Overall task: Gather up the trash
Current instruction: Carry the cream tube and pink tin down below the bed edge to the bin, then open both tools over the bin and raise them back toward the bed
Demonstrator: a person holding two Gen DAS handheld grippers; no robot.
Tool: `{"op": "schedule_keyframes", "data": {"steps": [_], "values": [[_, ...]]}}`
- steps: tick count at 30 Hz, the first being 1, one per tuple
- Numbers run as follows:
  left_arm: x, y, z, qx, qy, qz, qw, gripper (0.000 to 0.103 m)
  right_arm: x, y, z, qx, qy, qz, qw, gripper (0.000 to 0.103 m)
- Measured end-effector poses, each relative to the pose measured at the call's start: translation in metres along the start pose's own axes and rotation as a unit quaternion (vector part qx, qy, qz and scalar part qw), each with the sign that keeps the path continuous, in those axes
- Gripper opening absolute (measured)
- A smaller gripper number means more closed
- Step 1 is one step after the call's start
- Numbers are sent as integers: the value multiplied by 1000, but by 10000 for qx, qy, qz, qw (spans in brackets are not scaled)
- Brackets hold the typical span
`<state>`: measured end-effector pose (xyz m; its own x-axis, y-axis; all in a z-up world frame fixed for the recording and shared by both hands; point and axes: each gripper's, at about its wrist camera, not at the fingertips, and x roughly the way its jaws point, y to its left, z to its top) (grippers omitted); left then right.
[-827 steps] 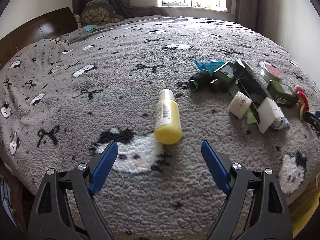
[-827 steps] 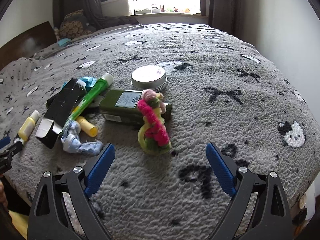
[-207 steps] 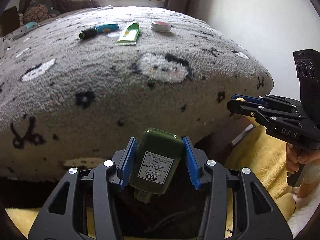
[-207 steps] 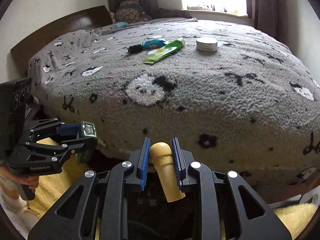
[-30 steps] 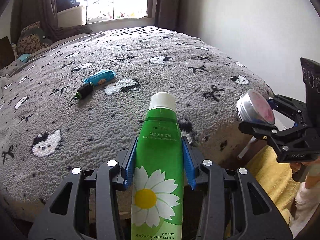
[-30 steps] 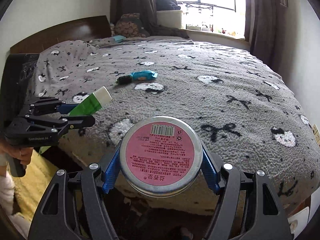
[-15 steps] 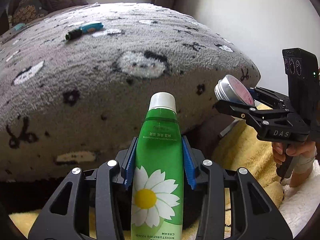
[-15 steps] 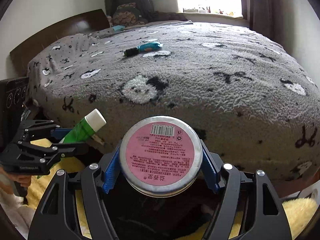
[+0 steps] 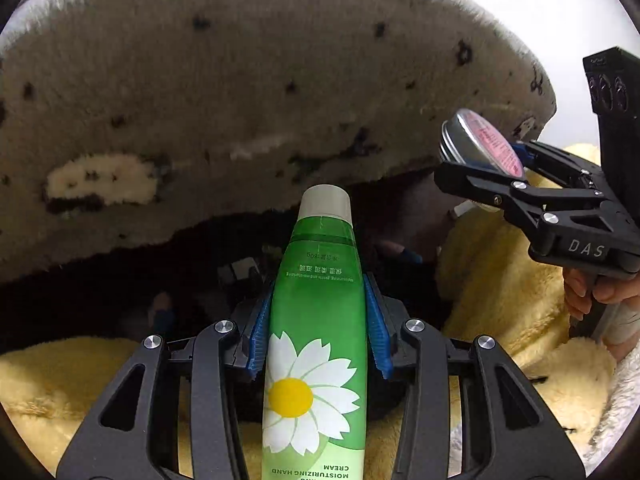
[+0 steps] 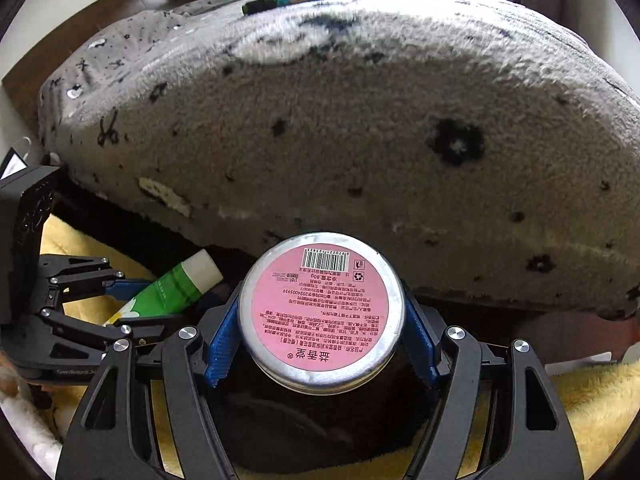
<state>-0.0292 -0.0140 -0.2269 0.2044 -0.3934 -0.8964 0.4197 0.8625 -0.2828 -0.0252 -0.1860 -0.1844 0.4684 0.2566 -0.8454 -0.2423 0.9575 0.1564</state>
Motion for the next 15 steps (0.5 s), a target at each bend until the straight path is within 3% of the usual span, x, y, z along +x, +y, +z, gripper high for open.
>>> {"op": "schedule_keyframes", "data": {"steps": [9,15], "values": [[42,12,-5,-209,454,-10,9987,40,31,-3,-4,30,370,-11,9993,71],[55,20,-9,-338,587,-31,9977,40,53,-4,-3,217,642,215,9975,71]]}}
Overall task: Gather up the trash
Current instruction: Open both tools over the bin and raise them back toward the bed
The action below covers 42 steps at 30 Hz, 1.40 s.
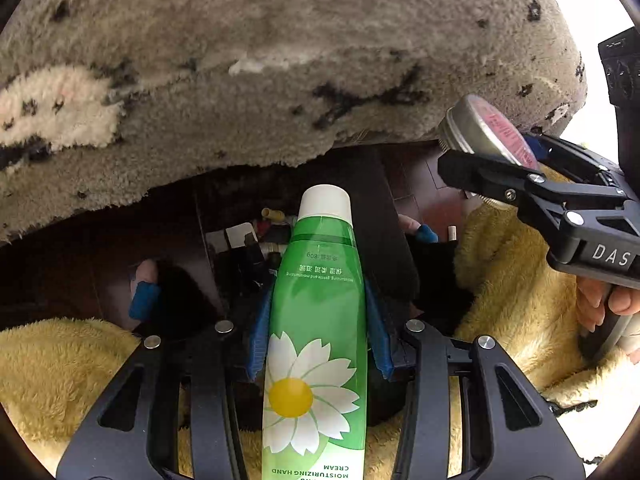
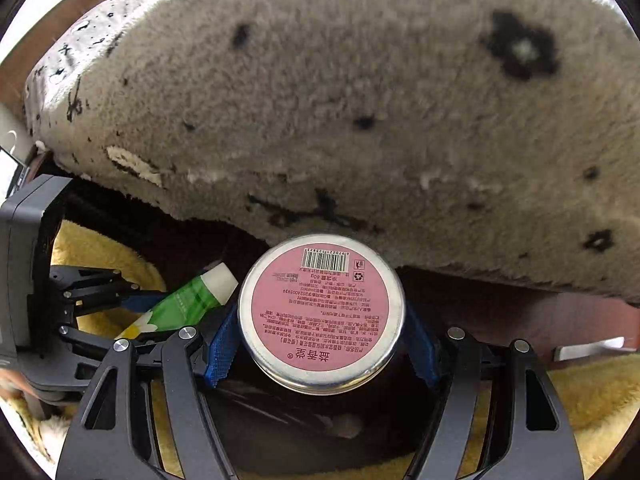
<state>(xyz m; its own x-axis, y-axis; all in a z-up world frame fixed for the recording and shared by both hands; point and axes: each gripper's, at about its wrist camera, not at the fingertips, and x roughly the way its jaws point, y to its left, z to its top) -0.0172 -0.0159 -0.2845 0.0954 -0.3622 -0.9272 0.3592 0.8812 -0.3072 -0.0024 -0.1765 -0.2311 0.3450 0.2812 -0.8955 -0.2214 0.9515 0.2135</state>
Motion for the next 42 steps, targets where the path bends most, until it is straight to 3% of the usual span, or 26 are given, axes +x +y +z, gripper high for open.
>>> {"op": "schedule_keyframes", "data": {"steps": [5,18,21,33,42], "values": [[11,4,6,-119,133,-41,9998,40,11,-3,-1,106,154,181,9997,71],[19,-2,12,-93,255,-72,9996,40,33,5,5,120,356,154,9992,72],[18,-2,11,-112,235,-17,9997,48,36,2,3,138,402,95,9991,72],[10,6,12,-236,124,83,9996,59,26,-22,7,467,283,151,9984,80],[-29,11,12,-326,-450,299,9980,77,-4,-37,5,668,-33,99,9977,89]]}}
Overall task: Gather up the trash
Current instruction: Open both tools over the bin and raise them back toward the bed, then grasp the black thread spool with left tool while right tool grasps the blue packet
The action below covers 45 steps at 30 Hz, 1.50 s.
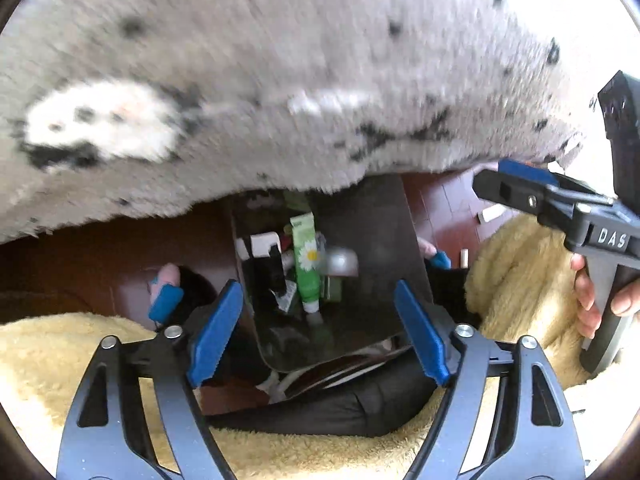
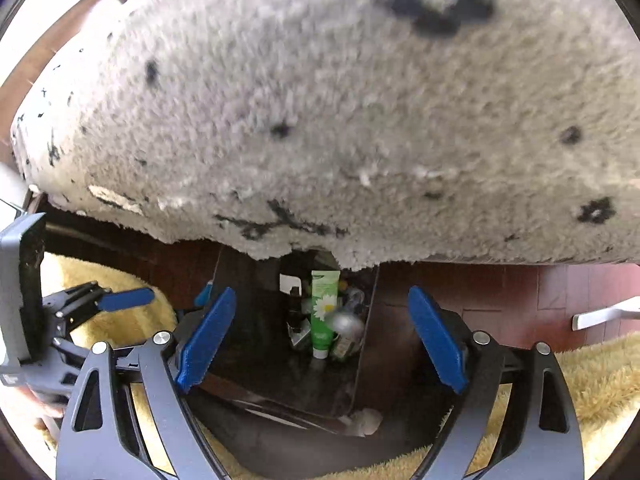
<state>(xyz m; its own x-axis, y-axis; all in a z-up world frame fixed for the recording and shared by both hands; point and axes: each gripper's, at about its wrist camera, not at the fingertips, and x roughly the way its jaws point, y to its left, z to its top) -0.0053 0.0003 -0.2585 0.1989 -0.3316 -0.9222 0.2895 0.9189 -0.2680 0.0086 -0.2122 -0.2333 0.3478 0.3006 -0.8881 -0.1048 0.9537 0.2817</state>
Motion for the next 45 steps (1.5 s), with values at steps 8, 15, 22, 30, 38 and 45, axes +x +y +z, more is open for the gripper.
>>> {"op": "schedule_keyframes", "data": {"steps": [8,15,22,30,38,45], "values": [[-72,11,18,-105,-742,-48,9972,80,-68,34,31,-597,-889,-37,9942,90],[-130,22,62,69,-1357,491,9895,80,-114,58,85,-1102,-1613,-322,9802,91],[-163,44,131,152,-1778,972,9791,80,-120,51,156,-1027,-1707,-576,9783,91],[-151,55,232,246,-1988,1374,9701,80,-96,47,233,-717,-1647,-614,9818,91],[-110,58,304,185,-1935,1458,9700,78,-72,59,300,-439,-1675,-616,9830,91],[-83,68,334,49,-1778,1410,9739,47,-52,73,336,-410,-1593,-710,9838,91]]}}
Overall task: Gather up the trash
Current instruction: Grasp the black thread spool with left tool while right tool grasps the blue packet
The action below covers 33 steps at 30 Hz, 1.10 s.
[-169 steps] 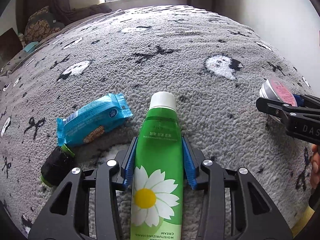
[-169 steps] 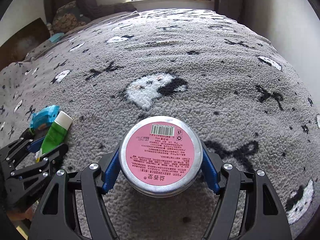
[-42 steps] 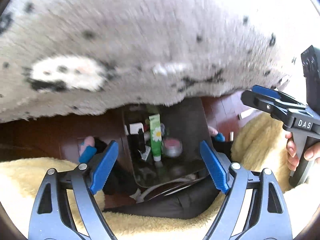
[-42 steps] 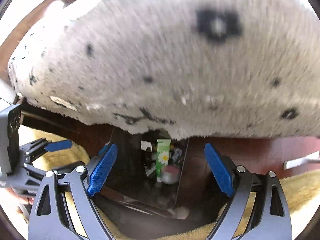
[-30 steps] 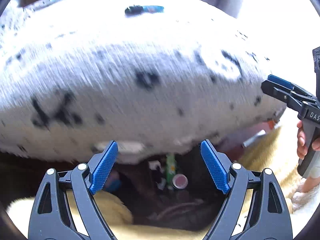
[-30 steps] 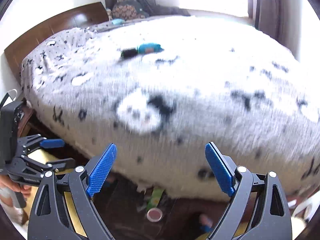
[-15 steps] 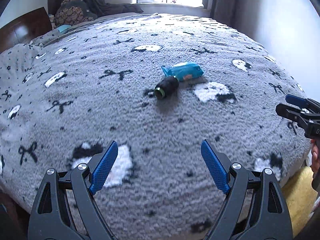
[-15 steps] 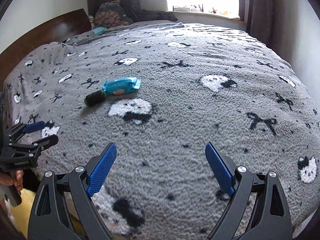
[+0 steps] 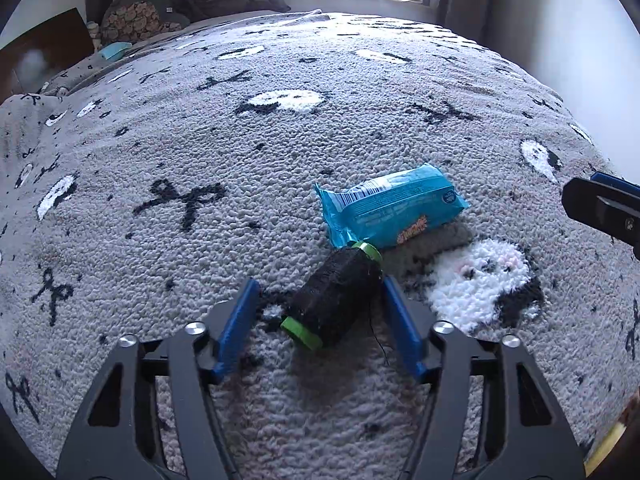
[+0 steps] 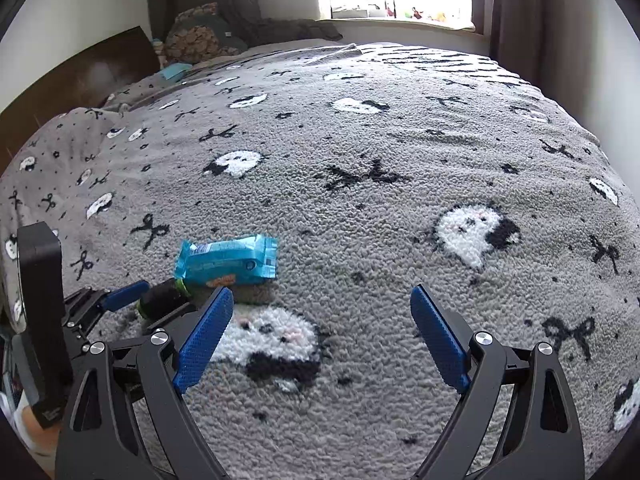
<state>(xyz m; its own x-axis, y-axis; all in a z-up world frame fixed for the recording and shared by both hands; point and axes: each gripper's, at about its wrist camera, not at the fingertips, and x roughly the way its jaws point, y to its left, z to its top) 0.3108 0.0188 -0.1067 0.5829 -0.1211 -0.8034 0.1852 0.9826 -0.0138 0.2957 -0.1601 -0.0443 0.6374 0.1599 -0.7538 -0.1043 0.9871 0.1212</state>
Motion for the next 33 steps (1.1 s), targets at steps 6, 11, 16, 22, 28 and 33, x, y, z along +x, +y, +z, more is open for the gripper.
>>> {"op": "schedule_keyframes", "data": {"steps": [6,11,16,22,28,33], "values": [[-10,16,-4,-266,-110,-209,9994,37,21,22,14,-85,52,77,9999,91],[-29,50,-18,-489,-195,146,9985,37,46,51,20,-203,153,205,9995,91],[-34,85,-34,-872,-108,181,9960,37,77,75,24,-125,412,284,9987,98],[-39,89,-40,-747,-165,181,9969,37,103,97,23,-134,616,135,9979,99],[-42,89,-37,-751,-230,135,9968,37,111,95,18,-197,569,-199,9980,84],[-42,81,-35,-680,-223,109,9974,37,104,76,20,-46,518,-276,9983,41]]}}
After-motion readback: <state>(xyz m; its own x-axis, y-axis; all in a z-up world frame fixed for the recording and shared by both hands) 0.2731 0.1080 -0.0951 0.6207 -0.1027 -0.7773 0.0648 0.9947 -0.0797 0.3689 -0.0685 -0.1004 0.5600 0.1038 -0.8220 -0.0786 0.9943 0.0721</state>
